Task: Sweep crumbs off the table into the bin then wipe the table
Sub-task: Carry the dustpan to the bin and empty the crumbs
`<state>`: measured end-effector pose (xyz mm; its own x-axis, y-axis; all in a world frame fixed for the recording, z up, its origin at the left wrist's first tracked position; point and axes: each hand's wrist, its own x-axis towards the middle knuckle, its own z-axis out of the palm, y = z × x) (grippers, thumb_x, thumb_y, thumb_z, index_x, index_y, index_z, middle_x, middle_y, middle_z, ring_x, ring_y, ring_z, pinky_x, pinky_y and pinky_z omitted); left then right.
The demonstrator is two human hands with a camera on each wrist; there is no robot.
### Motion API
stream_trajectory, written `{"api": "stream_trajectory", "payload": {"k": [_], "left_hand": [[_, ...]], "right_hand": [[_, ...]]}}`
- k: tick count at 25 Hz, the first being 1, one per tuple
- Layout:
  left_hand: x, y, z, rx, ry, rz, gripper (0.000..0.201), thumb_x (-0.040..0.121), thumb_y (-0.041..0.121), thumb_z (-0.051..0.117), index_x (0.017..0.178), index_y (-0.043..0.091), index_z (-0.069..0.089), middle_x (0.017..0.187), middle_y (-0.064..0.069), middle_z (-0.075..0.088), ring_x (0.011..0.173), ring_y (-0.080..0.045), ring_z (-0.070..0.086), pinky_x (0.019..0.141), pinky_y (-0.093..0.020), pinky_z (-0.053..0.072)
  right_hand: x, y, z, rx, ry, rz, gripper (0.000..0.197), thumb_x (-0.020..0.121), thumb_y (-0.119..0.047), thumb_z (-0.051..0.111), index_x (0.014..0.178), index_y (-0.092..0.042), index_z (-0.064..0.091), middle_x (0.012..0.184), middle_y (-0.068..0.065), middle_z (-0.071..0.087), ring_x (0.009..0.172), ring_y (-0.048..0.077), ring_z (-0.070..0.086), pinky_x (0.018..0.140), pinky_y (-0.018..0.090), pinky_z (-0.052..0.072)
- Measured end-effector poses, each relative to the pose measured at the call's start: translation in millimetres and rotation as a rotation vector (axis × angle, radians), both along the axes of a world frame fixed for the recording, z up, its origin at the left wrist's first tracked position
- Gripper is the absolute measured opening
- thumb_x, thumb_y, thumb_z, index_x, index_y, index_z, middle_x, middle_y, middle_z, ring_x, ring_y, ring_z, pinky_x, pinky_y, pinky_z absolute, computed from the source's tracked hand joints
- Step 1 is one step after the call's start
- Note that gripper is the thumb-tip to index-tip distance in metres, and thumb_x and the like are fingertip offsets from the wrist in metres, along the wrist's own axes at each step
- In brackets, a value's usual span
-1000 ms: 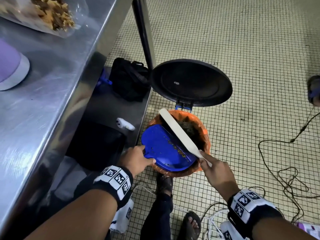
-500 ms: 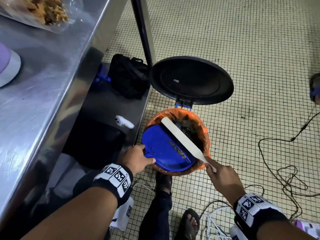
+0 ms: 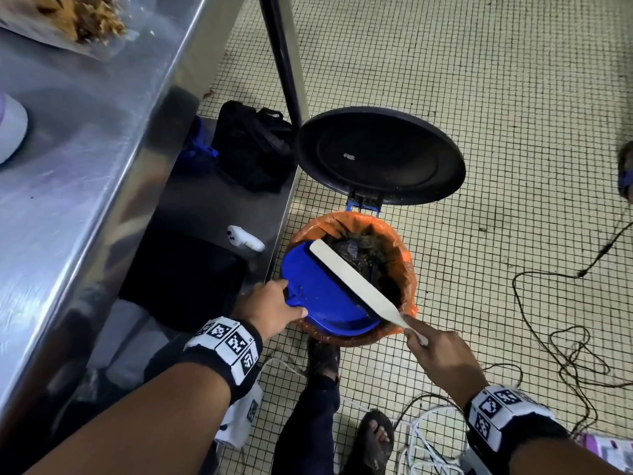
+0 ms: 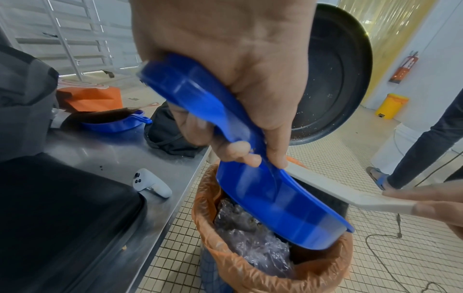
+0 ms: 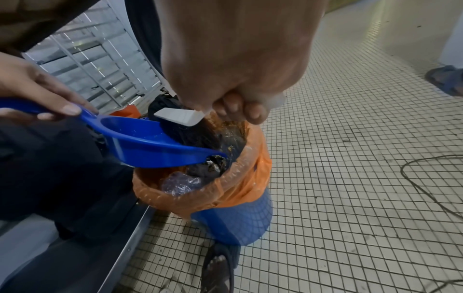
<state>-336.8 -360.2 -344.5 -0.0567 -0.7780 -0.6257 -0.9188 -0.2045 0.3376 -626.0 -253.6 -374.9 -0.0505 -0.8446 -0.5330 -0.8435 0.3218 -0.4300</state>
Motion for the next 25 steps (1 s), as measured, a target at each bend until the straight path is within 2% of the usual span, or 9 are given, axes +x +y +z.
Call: {"api": "stream_trajectory", "payload": {"k": [3,8,10,13,15,18,20,22,25], "left_hand": [[-3.2,4.5,-4.5,0.006,0.019,0.017,0.029,0.078,0.042,0.075,0.101,0.027,0.066,0.084,0.011,0.068,0.078,-0.011,0.065,0.071,-0.027,0.053],[-0.1,1.1,-8.6,0.036,-0.031,0.012,0.036,0.074,0.050,0.073,0.104,0.033,0.064,0.092,0.008,0.069,0.080,-0.018,0.067,0.077,-0.036,0.058],[0.5,-0.9,-9.6,0.034,-0.057,0.013,0.037,0.072,0.051,0.072,0.104,0.034,0.064,0.094,0.005,0.068,0.081,-0.020,0.066,0.078,-0.038,0.058],[0.4,-4.3,-8.6,0.002,-0.086,0.017,0.034,0.074,0.048,0.072,0.102,0.031,0.063,0.093,0.003,0.068,0.085,-0.021,0.065,0.079,-0.036,0.056],[0.1,-5.1,-7.8,-0.006,-0.099,0.022,0.030,0.076,0.046,0.073,0.099,0.031,0.063,0.090,0.004,0.067,0.082,-0.019,0.065,0.077,-0.034,0.056],[-0.8,-1.9,-7.7,0.007,-0.099,0.011,0.033,0.076,0.047,0.072,0.103,0.031,0.063,0.091,0.004,0.068,0.085,-0.021,0.065,0.080,-0.038,0.056],[-0.6,1.5,-9.3,0.019,-0.097,-0.001,0.039,0.075,0.049,0.072,0.107,0.029,0.063,0.097,0.004,0.069,0.090,-0.023,0.065,0.083,-0.039,0.055],[-1.3,3.9,-10.1,0.016,-0.104,-0.009,0.041,0.075,0.050,0.071,0.109,0.028,0.063,0.099,0.003,0.069,0.091,-0.023,0.065,0.084,-0.039,0.055],[-4.3,4.4,-8.9,-0.009,-0.120,-0.012,0.038,0.077,0.049,0.070,0.108,0.028,0.062,0.098,0.003,0.069,0.092,-0.024,0.065,0.084,-0.038,0.055]], "right_hand": [[13.7,-12.2,-3.9,-0.028,-0.006,0.019,0.040,0.099,-0.044,0.038,0.139,-0.042,0.044,0.048,-0.006,0.049,0.047,0.004,0.045,0.053,0.026,0.036],[24.3,-17.1,-4.8,-0.050,-0.057,-0.077,0.041,0.099,-0.045,0.039,0.139,-0.042,0.044,0.057,-0.001,0.059,0.064,0.021,0.060,0.068,0.032,0.050],[21.4,-14.1,-1.8,-0.070,-0.078,-0.067,0.040,0.099,-0.042,0.041,0.138,-0.040,0.047,0.047,-0.006,0.050,0.052,0.014,0.055,0.058,0.028,0.046],[15.8,-4.3,1.1,-0.076,-0.034,0.025,0.039,0.098,-0.040,0.045,0.137,-0.039,0.048,0.041,-0.006,0.043,0.039,0.004,0.042,0.045,0.017,0.029],[12.1,3.3,1.4,-0.050,0.002,0.058,0.040,0.098,-0.041,0.044,0.138,-0.039,0.048,0.045,-0.005,0.047,0.041,0.006,0.042,0.045,0.018,0.029],[8.1,6.8,-0.3,-0.025,0.041,-0.003,0.040,0.099,-0.043,0.041,0.137,-0.037,0.050,0.053,-0.004,0.054,0.050,0.012,0.048,0.055,0.027,0.034],[9.4,4.7,0.5,-0.025,0.040,-0.050,0.039,0.099,-0.042,0.040,0.137,-0.036,0.050,0.053,-0.003,0.055,0.052,0.014,0.049,0.056,0.026,0.034],[9.9,1.0,1.0,-0.043,0.004,-0.083,0.039,0.099,-0.040,0.041,0.137,-0.035,0.050,0.048,-0.004,0.053,0.047,0.009,0.047,0.052,0.025,0.033],[9.8,2.4,2.6,-0.055,-0.030,-0.024,0.039,0.099,-0.038,0.042,0.137,-0.034,0.050,0.042,-0.005,0.048,0.041,0.003,0.043,0.044,0.014,0.027]]}}
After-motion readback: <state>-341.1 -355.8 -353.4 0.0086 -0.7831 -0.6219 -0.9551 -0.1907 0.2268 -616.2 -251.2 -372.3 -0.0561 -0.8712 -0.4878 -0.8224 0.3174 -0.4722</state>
